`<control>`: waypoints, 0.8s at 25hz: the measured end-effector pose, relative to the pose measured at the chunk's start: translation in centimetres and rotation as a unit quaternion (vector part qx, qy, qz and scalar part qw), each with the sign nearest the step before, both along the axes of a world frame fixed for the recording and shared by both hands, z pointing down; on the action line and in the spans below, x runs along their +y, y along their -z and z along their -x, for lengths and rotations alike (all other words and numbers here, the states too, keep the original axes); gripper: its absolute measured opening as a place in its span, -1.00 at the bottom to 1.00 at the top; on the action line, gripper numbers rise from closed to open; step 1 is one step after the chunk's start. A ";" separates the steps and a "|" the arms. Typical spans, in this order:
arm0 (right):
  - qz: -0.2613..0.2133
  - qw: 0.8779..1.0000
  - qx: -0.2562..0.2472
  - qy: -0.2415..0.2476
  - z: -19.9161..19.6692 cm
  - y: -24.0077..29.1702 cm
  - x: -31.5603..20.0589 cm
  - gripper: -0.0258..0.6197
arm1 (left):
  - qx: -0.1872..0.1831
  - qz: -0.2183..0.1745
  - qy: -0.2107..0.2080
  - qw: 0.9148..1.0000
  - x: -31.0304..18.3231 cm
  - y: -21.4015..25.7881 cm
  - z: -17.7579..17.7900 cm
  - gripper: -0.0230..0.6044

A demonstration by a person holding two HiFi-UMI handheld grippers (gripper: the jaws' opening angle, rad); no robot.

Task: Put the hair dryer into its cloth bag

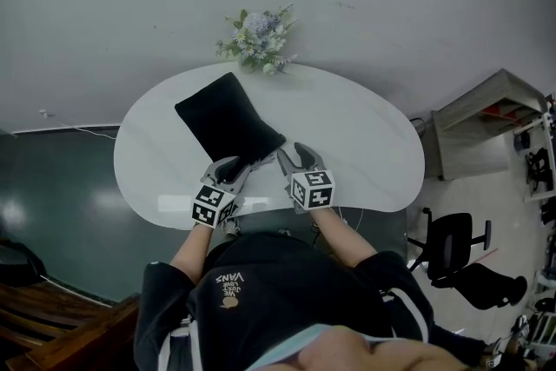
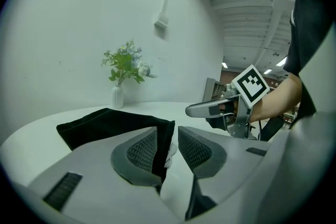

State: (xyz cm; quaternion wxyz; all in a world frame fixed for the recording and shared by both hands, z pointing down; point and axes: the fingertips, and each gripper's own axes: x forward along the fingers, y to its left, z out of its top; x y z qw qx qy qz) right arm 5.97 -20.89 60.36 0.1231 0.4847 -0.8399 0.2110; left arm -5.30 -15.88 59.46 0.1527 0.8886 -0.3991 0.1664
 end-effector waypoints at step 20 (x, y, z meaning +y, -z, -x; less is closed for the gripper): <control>-0.040 0.994 -0.018 0.098 -4.3 5.8 10.5 -0.63 | 0.003 -0.097 0.165 0.982 8.0 6.1 -0.4 -0.72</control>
